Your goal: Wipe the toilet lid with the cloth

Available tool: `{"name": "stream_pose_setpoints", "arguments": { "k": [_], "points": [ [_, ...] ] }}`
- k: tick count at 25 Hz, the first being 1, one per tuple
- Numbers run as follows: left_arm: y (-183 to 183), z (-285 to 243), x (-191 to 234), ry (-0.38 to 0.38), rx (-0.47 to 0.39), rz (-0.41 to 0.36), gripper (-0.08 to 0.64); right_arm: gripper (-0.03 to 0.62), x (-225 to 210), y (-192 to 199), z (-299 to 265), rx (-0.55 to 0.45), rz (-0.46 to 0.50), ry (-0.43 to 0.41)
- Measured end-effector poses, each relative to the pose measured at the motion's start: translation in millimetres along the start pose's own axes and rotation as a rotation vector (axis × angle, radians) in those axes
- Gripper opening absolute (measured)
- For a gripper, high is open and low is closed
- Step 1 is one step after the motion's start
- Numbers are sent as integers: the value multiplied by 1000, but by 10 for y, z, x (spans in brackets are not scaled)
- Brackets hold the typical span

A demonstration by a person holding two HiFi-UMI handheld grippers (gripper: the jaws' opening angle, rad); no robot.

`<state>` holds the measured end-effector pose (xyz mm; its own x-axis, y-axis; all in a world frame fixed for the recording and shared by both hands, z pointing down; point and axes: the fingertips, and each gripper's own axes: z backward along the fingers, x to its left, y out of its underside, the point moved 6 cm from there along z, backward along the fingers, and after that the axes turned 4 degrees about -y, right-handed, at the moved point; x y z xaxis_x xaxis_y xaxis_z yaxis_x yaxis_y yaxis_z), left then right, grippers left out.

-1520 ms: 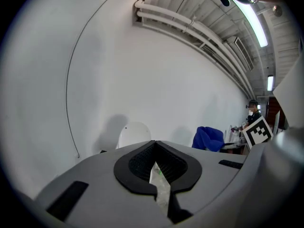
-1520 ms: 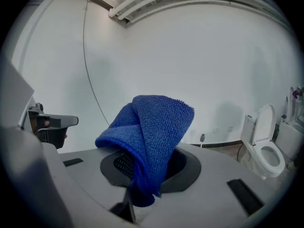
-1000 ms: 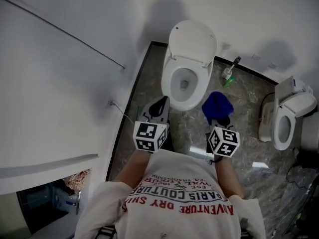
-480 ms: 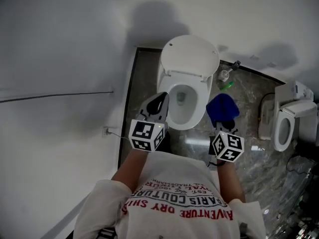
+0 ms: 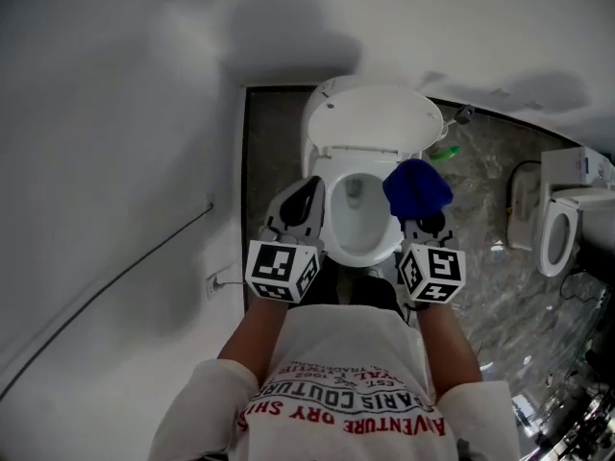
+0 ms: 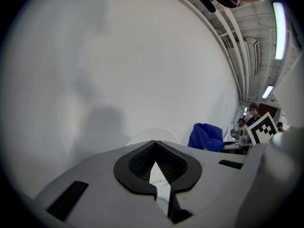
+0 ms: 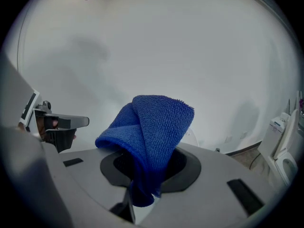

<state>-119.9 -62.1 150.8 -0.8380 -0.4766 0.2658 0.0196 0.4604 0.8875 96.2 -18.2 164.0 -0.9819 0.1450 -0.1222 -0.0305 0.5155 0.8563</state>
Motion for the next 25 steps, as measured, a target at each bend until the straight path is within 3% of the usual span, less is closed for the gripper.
{"name": "stream_pose_setpoints", "arguments": {
  "k": [5,13,18,25],
  "points": [
    [126,-396,158,-11,-7,14,8,87,-47,-92,-542,-35,20,-38],
    [525,-853,518,-97,5,32,8,87,26,44,-1431,-48,17,-177],
    [799,-915,774,-162,88,49,8,87,226,213,-1951,-20,26,-243],
    [918,-986,843,-188,104,38,8,87,420,236,-2342,-42,41,-311]
  ]
}}
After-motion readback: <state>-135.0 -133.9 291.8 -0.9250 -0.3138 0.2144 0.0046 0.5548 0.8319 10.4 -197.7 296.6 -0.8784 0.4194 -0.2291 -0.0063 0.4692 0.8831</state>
